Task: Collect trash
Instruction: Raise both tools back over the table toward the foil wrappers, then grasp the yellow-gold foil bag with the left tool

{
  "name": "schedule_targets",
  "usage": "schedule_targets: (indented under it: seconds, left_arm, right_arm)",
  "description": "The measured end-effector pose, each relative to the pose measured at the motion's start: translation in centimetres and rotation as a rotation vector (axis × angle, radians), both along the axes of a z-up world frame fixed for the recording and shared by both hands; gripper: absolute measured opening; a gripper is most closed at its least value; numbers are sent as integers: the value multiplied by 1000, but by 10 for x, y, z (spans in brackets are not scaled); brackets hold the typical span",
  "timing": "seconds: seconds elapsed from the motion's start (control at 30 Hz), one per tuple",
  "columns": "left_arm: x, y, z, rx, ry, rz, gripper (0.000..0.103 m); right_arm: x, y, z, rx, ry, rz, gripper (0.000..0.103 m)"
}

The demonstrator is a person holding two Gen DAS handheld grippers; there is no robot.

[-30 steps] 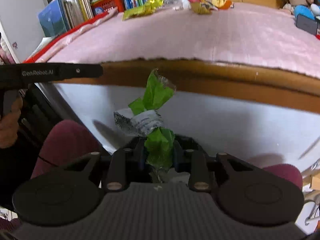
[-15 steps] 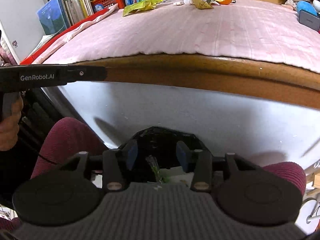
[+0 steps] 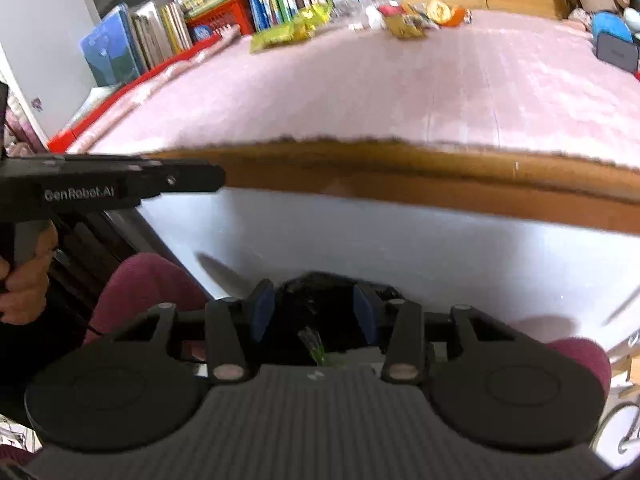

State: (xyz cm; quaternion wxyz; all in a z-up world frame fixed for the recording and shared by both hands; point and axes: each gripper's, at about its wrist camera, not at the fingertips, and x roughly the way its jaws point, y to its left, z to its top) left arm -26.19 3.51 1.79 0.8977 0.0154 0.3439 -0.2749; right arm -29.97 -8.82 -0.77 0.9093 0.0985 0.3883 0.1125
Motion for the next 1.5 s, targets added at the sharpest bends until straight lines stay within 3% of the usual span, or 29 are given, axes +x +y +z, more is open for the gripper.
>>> schedule_targets:
  seconds: [0.1, 0.27, 0.43, 0.57, 0.73, 0.83, 1.07, 1.2, 1.4, 1.5]
  left_arm:
    - [0, 2, 15, -29, -26, -17, 38]
    - [12, 3, 46, -37, -140, 12, 56]
    - [45, 9, 67, -59, -214, 93, 87]
    - [82, 11, 75, -44, -262, 152, 89]
    - [137, 7, 72, -9, -271, 252, 94]
    - [173, 8, 63, -13, -223, 324, 95]
    - [265, 24, 30, -202, 48, 511, 95]
    - [299, 35, 13, -271, 109, 637, 95]
    - [337, 53, -10, -412, 250, 732, 94]
    - [342, 58, -12, -475, 231, 752, 95]
  right_arm:
    - [2, -6, 18, 17, -67, -10, 67]
    - [15, -18, 48, -14, -187, -33, 72]
    - [37, -29, 70, -69, -283, -81, 84]
    - [66, -42, 82, -102, -329, -130, 103]
    - [110, -62, 87, -74, -315, -183, 103]
    - [136, -68, 83, -80, -303, -188, 103]
    - [196, -71, 62, -81, -222, -176, 103]
    - [224, -60, 55, -118, -204, -161, 103]
    - [261, -48, 48, -144, -173, -162, 103]
    - [274, -49, 42, -123, -152, -174, 98]
